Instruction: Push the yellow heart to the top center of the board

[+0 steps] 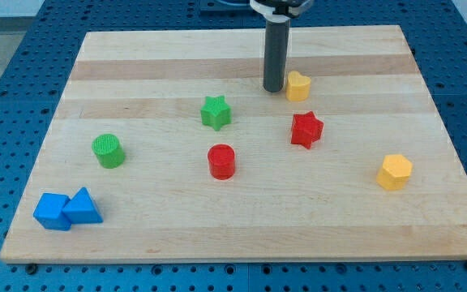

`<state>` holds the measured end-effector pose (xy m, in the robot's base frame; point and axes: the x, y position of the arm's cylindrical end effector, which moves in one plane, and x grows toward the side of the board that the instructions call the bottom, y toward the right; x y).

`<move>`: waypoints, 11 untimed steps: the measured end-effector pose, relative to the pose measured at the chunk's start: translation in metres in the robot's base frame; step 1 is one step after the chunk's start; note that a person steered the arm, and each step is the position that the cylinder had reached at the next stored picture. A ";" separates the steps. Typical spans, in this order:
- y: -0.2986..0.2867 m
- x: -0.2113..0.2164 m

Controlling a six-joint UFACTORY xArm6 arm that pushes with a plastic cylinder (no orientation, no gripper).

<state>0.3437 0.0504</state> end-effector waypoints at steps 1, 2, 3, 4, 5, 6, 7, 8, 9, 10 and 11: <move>0.005 -0.025; 0.021 -0.035; 0.032 -0.006; 0.050 0.017; 0.098 0.023; 0.108 0.061; 0.064 0.067; 0.029 0.014; 0.013 0.005; 0.088 0.037; 0.028 0.038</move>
